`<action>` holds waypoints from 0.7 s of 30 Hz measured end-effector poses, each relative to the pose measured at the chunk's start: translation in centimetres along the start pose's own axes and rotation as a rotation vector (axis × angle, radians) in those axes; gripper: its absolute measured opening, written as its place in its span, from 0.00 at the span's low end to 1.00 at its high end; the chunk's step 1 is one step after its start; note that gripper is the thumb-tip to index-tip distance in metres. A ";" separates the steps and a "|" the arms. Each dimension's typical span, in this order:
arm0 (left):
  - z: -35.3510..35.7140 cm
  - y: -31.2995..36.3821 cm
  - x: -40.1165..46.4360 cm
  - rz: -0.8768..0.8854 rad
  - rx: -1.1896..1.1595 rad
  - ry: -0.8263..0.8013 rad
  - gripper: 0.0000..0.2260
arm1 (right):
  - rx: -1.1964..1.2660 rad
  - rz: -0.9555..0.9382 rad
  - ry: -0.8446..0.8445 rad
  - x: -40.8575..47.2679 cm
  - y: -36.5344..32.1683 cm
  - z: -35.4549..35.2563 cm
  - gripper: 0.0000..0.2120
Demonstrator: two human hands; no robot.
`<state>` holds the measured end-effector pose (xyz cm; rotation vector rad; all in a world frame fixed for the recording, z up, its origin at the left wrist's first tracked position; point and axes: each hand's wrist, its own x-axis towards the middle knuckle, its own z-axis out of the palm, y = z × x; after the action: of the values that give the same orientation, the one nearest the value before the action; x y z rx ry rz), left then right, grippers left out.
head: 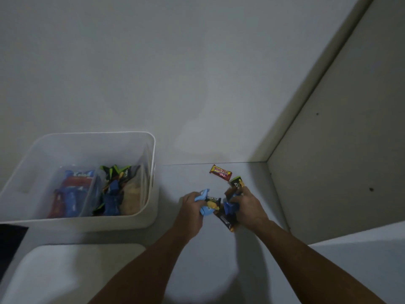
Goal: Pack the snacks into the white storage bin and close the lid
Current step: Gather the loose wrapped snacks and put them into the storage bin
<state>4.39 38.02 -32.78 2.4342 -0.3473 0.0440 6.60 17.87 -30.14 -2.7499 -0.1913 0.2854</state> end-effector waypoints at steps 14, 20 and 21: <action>-9.8 3.9 2.2 -0.013 -0.055 0.206 0.09 | 0.143 -0.062 0.249 0.5 -6.9 -8.4 0.14; -18.3 3.1 1.8 -0.048 -0.033 0.312 0.11 | 0.216 -0.230 0.311 1.9 -15.2 -12.2 0.15; -19.6 2.9 1.3 -0.091 -0.044 0.337 0.12 | 0.237 -0.255 0.312 1.9 -16.8 -12.4 0.15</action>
<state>6.05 47.84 -15.64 2.3425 -0.0852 0.3971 9.64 29.39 -12.91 -2.4595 -0.3925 -0.1785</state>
